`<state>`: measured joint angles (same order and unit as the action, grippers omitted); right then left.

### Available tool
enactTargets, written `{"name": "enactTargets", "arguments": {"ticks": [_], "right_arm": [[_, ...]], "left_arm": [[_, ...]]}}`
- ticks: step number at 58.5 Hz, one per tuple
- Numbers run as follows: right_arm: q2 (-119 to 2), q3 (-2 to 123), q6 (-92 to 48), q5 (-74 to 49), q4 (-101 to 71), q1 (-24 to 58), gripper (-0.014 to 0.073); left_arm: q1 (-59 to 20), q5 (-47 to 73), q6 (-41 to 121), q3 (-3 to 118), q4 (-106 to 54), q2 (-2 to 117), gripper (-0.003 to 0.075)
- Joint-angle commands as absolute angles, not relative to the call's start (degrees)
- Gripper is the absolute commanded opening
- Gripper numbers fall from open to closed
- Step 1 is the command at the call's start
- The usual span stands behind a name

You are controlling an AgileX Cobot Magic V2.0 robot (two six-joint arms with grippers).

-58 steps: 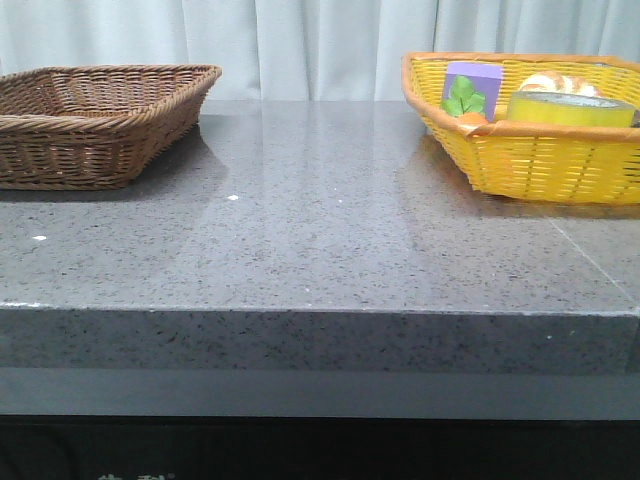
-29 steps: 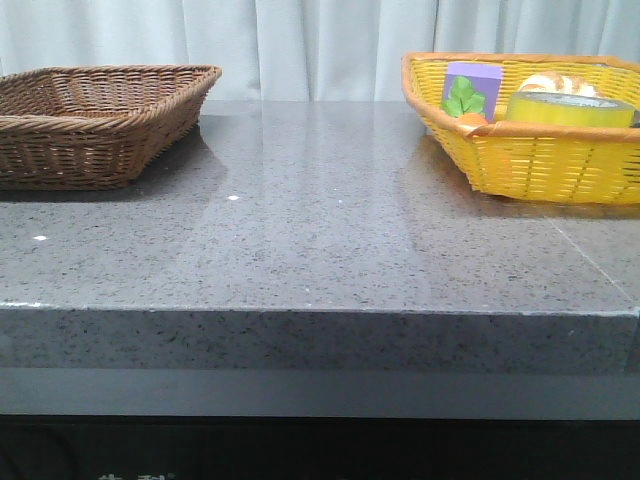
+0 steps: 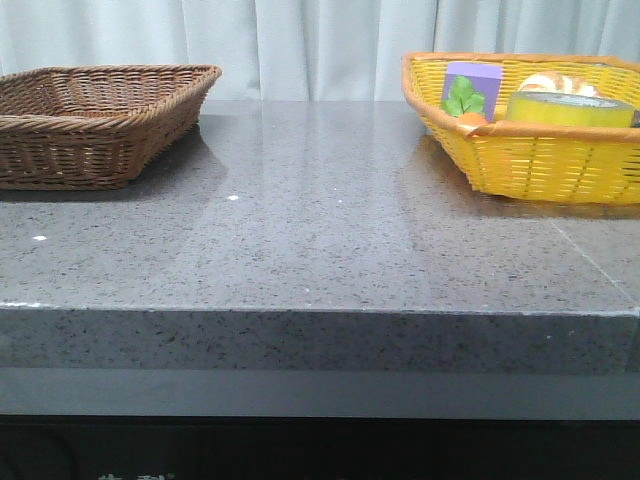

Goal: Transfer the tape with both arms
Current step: 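Move the right gripper over the yellow basket toward the yellow tape roll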

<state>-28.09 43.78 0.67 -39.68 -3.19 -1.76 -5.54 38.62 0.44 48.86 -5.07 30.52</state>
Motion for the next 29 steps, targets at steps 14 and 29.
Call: {"name": "enactTargets", "arguments": {"ticks": [14,29], "right_arm": [[-37.6,45.5,0.6,-36.5,-3.3,-2.0,-0.0116],[-42.1,45.5,0.6,-36.7,-2.6,-2.0,-0.0039]], "left_arm": [[-5.5,34.2,0.0,50.8,-5.2,37.4,-0.002],[-5.5,34.1,0.3,50.8,-4.0,42.2,0.006]]}}
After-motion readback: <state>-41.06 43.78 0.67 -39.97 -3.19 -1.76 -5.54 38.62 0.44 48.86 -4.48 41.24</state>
